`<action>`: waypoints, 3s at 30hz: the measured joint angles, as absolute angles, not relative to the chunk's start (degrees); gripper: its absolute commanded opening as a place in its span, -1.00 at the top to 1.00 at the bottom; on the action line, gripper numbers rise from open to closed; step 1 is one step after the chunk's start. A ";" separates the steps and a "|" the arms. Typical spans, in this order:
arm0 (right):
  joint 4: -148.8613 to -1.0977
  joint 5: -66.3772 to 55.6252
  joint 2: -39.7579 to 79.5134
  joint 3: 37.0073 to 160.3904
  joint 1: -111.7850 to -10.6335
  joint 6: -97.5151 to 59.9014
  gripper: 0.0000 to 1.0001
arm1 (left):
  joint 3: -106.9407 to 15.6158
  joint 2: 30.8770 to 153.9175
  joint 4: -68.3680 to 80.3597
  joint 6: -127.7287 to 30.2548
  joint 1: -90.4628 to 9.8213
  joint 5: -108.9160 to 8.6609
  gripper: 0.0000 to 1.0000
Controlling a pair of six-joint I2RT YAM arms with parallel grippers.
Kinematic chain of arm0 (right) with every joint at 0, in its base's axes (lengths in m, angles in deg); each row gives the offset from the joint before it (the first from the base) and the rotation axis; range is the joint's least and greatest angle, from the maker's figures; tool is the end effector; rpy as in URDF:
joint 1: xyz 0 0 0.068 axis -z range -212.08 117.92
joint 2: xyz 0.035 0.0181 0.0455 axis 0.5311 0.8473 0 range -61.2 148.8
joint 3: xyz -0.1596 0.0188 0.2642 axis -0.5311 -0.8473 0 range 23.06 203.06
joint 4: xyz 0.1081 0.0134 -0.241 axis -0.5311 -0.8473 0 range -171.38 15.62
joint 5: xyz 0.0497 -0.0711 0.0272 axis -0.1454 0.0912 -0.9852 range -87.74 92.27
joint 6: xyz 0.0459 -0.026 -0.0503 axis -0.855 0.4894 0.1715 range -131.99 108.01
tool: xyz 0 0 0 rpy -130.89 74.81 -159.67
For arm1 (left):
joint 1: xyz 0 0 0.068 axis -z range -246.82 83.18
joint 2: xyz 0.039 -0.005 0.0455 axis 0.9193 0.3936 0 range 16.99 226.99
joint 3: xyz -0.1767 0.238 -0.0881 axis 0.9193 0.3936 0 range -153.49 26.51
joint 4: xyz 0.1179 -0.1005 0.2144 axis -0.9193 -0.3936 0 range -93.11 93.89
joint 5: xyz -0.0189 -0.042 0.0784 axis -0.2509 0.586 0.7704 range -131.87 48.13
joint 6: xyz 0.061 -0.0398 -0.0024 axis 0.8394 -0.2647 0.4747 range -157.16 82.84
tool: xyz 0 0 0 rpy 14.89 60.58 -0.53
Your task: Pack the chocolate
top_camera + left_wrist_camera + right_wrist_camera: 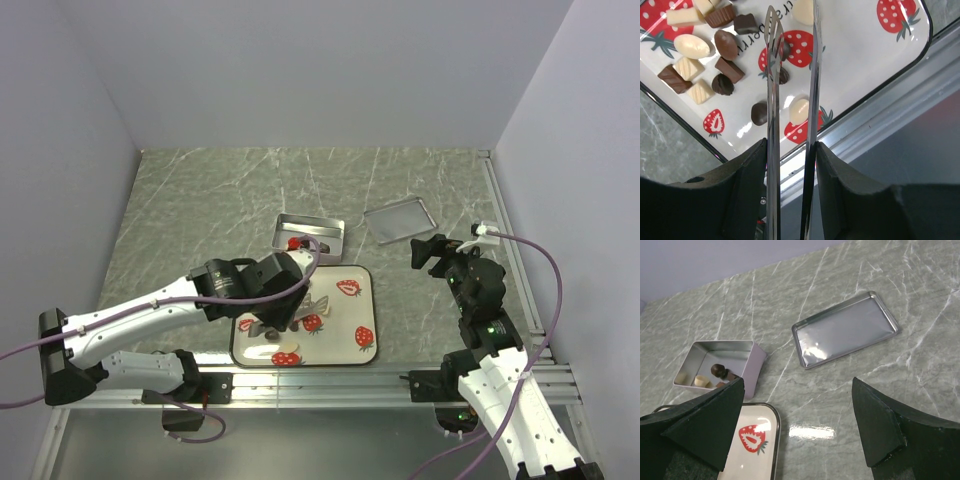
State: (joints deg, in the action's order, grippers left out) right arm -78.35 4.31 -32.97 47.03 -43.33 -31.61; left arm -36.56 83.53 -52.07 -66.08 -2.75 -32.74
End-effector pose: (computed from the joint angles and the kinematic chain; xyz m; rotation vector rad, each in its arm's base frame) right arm 0.1374 0.0251 0.2782 0.1528 1.7215 0.3683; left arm 0.1046 -0.1932 0.3197 0.7412 2.5307 -0.3777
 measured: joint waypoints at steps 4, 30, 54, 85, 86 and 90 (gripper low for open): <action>-78.24 4.29 -32.97 47.03 -43.33 -31.61 -0.88 | -36.63 83.60 -52.90 -66.59 -2.11 -33.13 0.04; -78.24 4.16 -33.00 47.03 -43.33 -31.61 -0.88 | -37.87 89.96 -51.46 -65.69 -0.93 -34.12 0.03; -78.24 4.18 -33.37 47.03 -43.33 -31.61 -0.88 | -38.75 91.10 -51.13 -64.82 -0.78 -32.92 0.41; -78.24 4.18 -33.37 47.03 -43.33 -31.61 -0.88 | -40.56 86.22 -48.42 -60.29 -8.21 -27.80 0.42; -78.24 4.18 -33.37 47.03 -43.33 -31.61 -0.88 | -40.23 85.44 -47.74 -60.25 -8.80 -27.80 0.42; -78.22 4.16 -33.37 47.03 -43.33 -31.61 -0.88 | -39.80 83.08 -45.95 -59.66 -11.23 -27.47 0.42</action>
State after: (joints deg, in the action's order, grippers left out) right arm -78.22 4.16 -33.37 47.03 -43.33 -31.61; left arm -39.80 83.08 -45.95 -59.66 -11.23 -27.47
